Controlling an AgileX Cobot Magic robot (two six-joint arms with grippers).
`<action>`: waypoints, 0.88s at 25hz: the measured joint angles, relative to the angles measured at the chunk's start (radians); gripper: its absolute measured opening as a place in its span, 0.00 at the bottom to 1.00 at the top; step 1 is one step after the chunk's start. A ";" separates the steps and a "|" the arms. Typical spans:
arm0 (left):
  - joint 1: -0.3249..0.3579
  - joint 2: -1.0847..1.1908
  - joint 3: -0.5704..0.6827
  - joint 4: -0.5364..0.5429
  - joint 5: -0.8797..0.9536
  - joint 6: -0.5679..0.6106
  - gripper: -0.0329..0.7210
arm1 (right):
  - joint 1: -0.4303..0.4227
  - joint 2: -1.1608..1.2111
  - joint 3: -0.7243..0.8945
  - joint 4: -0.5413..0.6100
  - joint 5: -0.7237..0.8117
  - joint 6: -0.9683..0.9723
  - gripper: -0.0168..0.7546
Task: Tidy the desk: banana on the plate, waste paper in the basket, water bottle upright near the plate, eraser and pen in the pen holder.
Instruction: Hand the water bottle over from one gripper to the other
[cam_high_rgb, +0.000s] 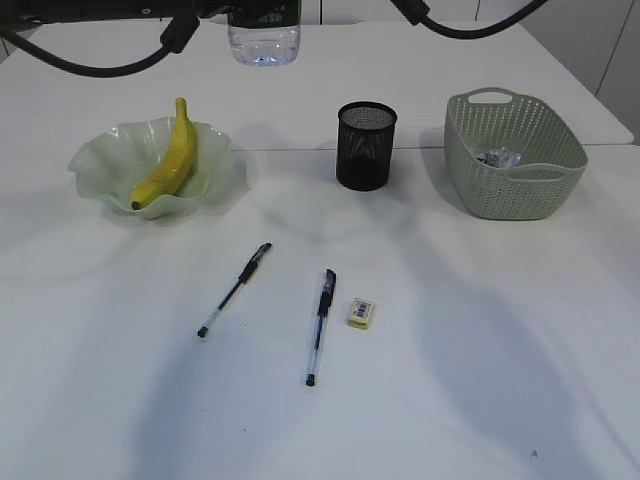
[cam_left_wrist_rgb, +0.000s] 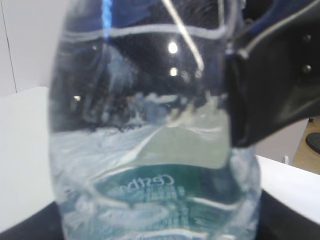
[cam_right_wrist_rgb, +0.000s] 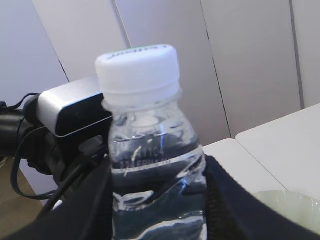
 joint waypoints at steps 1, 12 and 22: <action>0.000 0.000 0.000 0.000 0.000 -0.001 0.61 | 0.000 0.000 0.000 0.000 0.000 0.000 0.46; 0.000 0.000 0.000 0.000 0.000 -0.002 0.60 | 0.000 0.000 0.000 0.000 -0.002 -0.002 0.46; 0.000 0.000 0.000 0.000 0.000 -0.002 0.59 | 0.000 0.000 0.000 0.000 -0.002 -0.004 0.46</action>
